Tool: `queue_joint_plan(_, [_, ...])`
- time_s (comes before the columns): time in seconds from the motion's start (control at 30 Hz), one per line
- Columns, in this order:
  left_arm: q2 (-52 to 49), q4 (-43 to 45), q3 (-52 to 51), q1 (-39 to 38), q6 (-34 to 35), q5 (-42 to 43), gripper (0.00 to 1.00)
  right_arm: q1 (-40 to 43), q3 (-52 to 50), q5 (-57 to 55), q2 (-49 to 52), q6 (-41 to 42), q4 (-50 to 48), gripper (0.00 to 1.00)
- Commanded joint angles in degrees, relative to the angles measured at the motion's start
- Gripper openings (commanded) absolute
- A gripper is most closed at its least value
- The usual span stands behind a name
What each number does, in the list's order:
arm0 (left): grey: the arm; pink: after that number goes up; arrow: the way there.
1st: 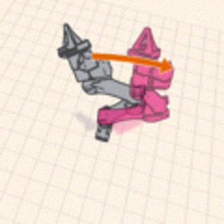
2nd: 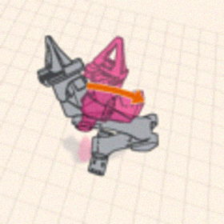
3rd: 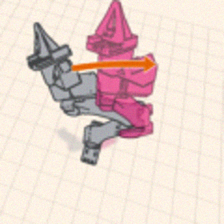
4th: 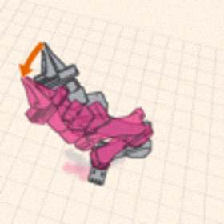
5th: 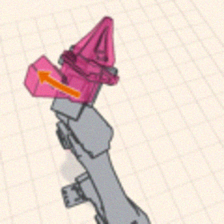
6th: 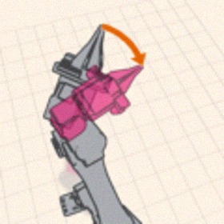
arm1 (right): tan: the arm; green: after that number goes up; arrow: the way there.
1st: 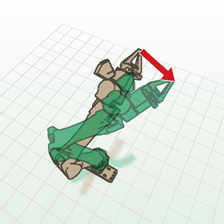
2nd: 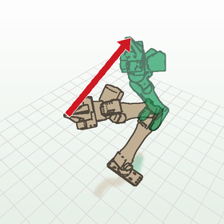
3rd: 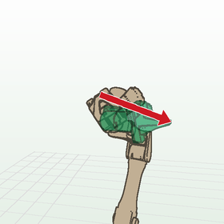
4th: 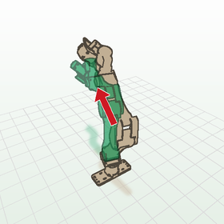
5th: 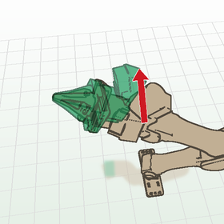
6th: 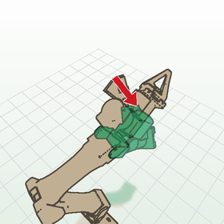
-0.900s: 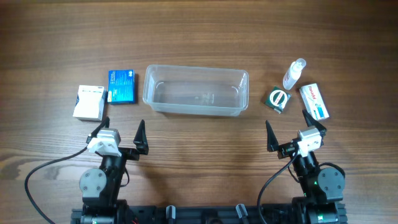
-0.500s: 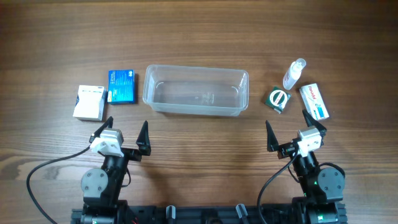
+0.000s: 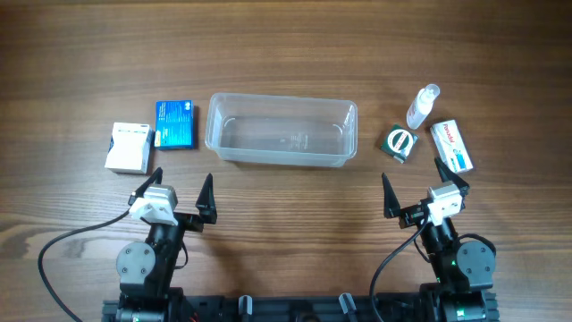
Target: Pack container
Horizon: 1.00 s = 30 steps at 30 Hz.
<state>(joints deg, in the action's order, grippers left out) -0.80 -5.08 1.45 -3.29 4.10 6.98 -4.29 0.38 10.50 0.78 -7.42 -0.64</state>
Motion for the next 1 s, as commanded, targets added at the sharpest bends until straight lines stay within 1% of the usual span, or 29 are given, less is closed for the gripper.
queue_joint_plan(0.0, [0.37, 0.17, -0.5, -0.24, -0.9, -0.15, 1.0, 0.24, -0.09, 0.79, 0.02, -0.55, -0.22, 1.0])
queue_joint_plan(0.47, [0.37, 0.22, -0.5, -0.24, -0.85, 0.02, 1.0, 0.24, -0.09, 0.79, 0.02, -0.55, -0.22, 1.0])
queue_joint_plan(0.57, [0.37, 1.16, -0.5, -0.24, 8.28, 13.86, 1.0, 0.24, -0.09, 0.79, 0.02, -0.52, -0.22, 1.0])
queue_joint_plan(0.6, [0.37, 1.31, -0.5, -0.24, 10.01, 15.61, 1.0, 0.24, -0.09, 0.79, 0.02, -0.55, -0.22, 1.0])
queue_joint_plan(0.7, [0.37, 1.31, -0.5, -0.24, 12.85, 16.48, 1.0, 0.24, -0.09, 0.79, 0.02, -0.52, -0.22, 1.0])
queue_joint_plan(0.8, [0.37, 1.36, -0.48, -0.24, 15.87, 20.5, 1.0, 0.24, -0.09, 0.79, 0.02, -0.55, -0.22, 1.0])
queue_joint_plan(0.97, [0.37, 0.31, 0.35, -0.24, 16.65, 25.57, 1.0, 0.24, -0.09, 0.79, 0.02, -0.55, -0.22, 1.0])
